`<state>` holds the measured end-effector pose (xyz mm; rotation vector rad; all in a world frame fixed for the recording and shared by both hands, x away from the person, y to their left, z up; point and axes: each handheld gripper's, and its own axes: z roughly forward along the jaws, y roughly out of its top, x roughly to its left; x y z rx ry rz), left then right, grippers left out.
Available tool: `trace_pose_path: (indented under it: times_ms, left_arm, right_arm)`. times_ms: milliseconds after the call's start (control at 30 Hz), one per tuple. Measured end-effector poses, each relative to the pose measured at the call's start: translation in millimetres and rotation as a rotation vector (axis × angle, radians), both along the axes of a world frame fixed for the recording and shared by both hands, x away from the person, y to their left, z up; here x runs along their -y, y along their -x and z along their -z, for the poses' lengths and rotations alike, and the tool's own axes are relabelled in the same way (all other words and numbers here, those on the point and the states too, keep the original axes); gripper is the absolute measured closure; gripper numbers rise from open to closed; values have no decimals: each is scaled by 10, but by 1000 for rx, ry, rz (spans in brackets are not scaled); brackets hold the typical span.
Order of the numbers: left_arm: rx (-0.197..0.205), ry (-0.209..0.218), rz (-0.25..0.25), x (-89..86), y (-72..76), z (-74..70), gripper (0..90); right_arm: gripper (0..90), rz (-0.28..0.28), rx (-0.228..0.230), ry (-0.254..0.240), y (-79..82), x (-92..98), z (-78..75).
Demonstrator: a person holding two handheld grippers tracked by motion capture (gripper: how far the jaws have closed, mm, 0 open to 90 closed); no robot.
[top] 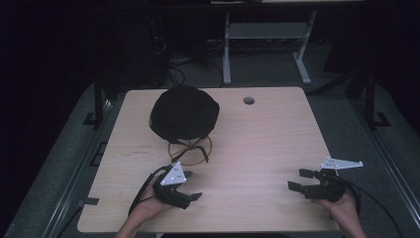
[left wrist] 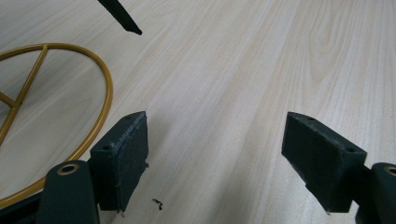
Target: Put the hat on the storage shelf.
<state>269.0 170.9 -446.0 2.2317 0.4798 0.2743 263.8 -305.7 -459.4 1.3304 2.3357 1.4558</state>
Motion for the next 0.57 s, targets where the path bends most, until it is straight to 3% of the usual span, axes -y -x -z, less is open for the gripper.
trace_pose_path:
  times_ms: [267, 367, 467, 567]
  left_arm:
    - [-3, 3, 1, 4, -1, 1, 226]
    - [-5, -1, 3, 8, -9, 4, 219]
    - [-11, 10, 1, 14, -17, 7, 219]
    - [-12, 15, -1, 21, -24, 14, 219]
  right_arm:
    - [160, 13, 19, 25, 192, 21, 83]
    - [160, 27, 46, 8, 276, 38, 109]
    - [160, 33, 75, 33, 364, 24, 132]
    - [162, 54, 85, -2, 420, 16, 156]
